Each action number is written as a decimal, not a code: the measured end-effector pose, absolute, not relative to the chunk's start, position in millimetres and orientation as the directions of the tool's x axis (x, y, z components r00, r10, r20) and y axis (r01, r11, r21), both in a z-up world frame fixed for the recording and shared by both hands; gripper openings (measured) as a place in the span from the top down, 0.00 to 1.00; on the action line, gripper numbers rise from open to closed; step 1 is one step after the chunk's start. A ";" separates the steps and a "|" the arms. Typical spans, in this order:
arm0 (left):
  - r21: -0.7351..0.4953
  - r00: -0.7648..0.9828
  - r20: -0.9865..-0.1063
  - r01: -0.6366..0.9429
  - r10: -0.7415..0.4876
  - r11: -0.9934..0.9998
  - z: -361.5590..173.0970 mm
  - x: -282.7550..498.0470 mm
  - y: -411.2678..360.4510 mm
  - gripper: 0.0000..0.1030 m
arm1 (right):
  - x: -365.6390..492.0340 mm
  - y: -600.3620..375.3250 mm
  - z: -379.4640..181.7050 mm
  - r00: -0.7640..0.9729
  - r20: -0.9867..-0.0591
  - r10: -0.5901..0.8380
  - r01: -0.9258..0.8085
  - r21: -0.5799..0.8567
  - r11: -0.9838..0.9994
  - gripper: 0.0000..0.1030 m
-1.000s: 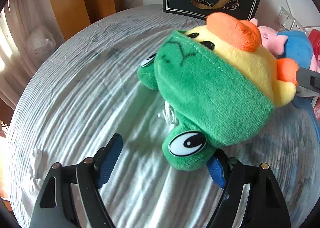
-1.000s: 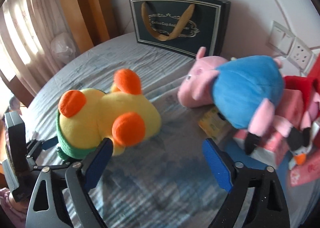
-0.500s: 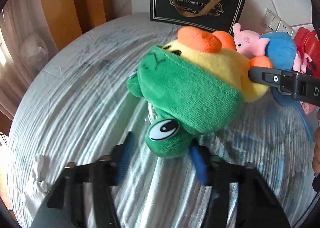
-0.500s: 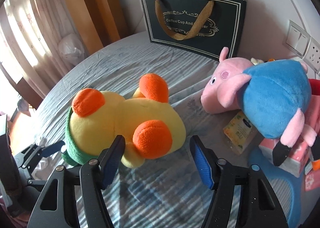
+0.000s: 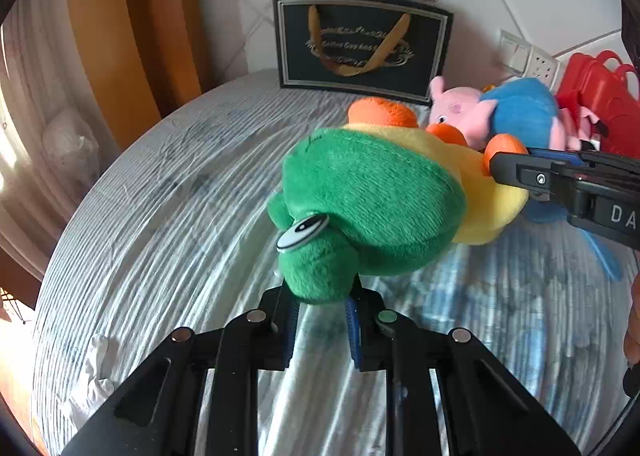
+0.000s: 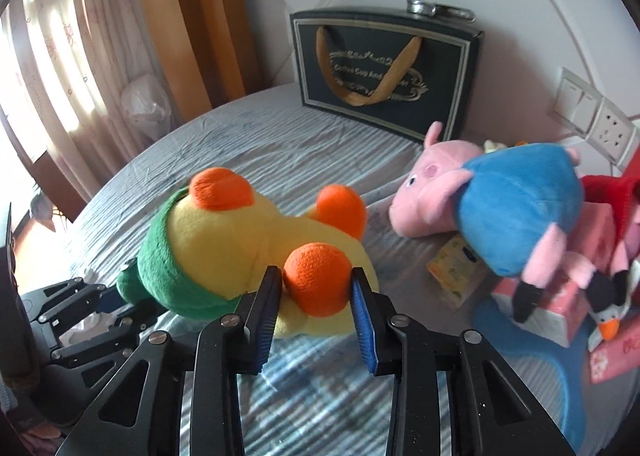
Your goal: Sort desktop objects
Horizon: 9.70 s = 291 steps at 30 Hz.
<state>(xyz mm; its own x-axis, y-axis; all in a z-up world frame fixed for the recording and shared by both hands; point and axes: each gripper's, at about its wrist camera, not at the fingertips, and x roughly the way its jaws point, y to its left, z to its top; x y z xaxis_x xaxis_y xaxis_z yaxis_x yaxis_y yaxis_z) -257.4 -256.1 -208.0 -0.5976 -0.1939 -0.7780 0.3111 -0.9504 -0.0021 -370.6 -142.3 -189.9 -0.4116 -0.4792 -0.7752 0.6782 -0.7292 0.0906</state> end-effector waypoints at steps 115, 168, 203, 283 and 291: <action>0.145 -0.710 -0.479 -0.644 0.517 -0.751 64.7 -131.5 437.8 0.20 | -47.5 540.3 54.5 -0.841 -0.481 0.248 -0.322 0.075 -0.944 0.65; 0.040 -0.714 -0.686 0.155 -0.140 -0.987 -126.9 -254.8 -86.6 0.04 | -273.1 243.5 -62.0 -0.714 -0.695 -0.083 0.070 0.047 -0.996 0.00; 0.033 -0.620 -0.784 -0.006 -0.023 -0.999 -221.1 -439.0 -5.1 0.45 | -477.5 217.8 -209.5 -0.585 -0.800 -0.130 0.101 0.087 -0.991 0.64; -0.047 -0.451 -0.889 -0.079 0.078 -0.996 -232.0 -124.2 81.9 0.48 | -176.6 226.4 -194.1 -0.463 -0.866 -0.187 0.200 0.104 -0.974 0.46; -0.019 -0.599 -0.796 -0.126 0.091 -0.992 -167.1 -119.6 108.8 0.49 | -169.7 237.5 -154.7 -0.559 -0.805 -0.198 0.205 0.097 -0.974 0.51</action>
